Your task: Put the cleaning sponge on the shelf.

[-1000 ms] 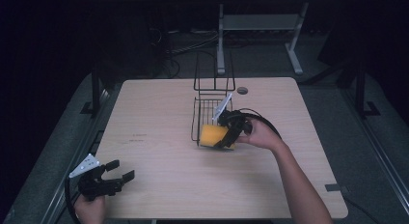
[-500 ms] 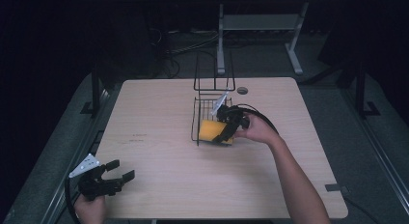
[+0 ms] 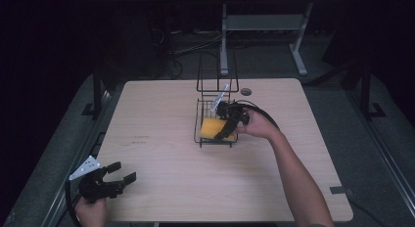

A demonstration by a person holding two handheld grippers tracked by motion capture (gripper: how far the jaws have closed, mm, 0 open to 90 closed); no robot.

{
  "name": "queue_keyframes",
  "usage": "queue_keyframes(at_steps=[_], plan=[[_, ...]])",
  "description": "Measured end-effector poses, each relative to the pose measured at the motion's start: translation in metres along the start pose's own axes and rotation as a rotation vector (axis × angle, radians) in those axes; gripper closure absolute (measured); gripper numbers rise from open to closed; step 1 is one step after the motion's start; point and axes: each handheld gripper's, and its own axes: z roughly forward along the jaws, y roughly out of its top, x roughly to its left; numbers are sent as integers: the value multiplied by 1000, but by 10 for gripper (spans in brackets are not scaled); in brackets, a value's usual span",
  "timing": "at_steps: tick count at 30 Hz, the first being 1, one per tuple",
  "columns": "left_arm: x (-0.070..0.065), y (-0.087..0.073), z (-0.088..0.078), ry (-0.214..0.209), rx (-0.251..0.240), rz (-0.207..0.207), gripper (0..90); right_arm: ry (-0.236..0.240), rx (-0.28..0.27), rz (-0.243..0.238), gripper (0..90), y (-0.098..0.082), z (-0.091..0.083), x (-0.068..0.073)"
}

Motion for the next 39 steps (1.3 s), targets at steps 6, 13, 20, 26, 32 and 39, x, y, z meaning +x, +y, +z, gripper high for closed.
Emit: queue_keyframes(at_steps=[6, 13, 20, 26, 32, 39], plan=[[1, 0, 0, -1, -2, 0, 140, 0, 30, 3, 210, 5, 3, -9], [1, 0, 0, -3, -3, -3, 140, 7, 5, 18, 209, 6, 9, -18], [1, 0, 0, -1, -2, -2, 140, -6, 25, 34, 207, 4, 18, -23], [1, 0, -1, -2, -2, -3, 141, -3, 29, 41, 195, 4, 20, -22], [0, 0, -1, -4, -2, -1, 140, -11, 3, 35, 179, 4, 18, -18], [-1, 0, 0, -6, 1, -1, 140, -23, -35, 63, 167, -5, 16, -18]])
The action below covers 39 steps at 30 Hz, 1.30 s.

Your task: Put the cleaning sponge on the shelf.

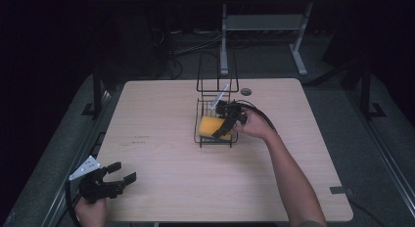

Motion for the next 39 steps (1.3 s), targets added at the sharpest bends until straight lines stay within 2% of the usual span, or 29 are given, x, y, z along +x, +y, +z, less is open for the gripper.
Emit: queue_keyframes(at_steps=[5, 11, 21, 22, 24, 39], plan=[[0, 0, 0, 1, 1, 1, 140, -4, -10, -9, 167, 1, -2, 1], [1, 0, -1, 0, 0, 1, 141, -8, -52, -9, 163, 1, -6, 1], [1, 0, -1, -2, 0, 1, 140, -29, -65, -13, 164, -1, -7, 4], [0, 0, -1, -1, 0, 2, 140, -51, -93, -3, 167, -4, -9, 5], [0, 0, 0, -2, 0, 0, 140, -36, -109, 12, 166, -7, -11, 5], [0, 0, 1, -3, 0, 1, 141, -47, -122, 13, 165, -13, -19, 5]])
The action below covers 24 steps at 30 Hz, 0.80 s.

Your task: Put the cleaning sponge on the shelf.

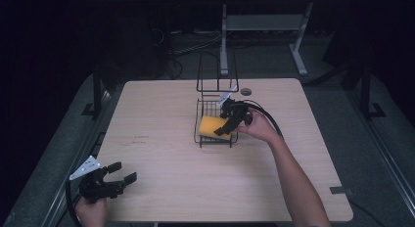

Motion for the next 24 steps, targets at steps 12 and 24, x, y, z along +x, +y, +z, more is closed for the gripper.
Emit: queue_keyframes(at_steps=[12, 24], plan=[[-1, 1, 3, -4, 6, 4, 140, -18, -40, 23, 165, -12, -11, -1], [-1, 1, 4, -4, 3, 1, 140, -47, -60, 59, 165, -29, -28, 0]])
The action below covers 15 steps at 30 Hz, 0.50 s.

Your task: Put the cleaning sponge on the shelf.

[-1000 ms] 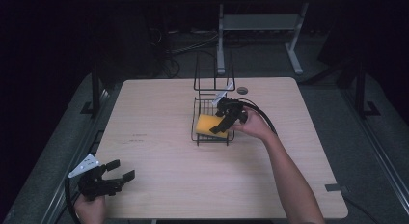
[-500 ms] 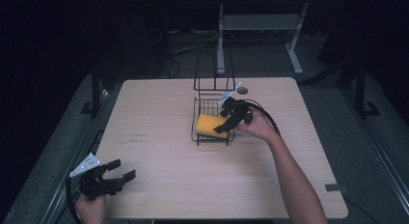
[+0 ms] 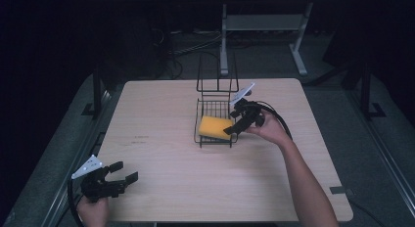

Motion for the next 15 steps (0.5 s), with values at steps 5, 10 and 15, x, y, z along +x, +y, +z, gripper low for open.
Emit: queue_keyframes(at_steps=[5, 10, 15], plan=[[-1, 1, 2, -3, 4, 6, 140, -4, -2, 1, 165, -6, -7, 0], [-3, 1, 1, -9, 5, 13, 140, -22, 12, 1, 165, -15, -12, 4], [-3, 1, 2, -8, 9, 12, 141, -30, 23, 14, 165, -25, -17, 7]])
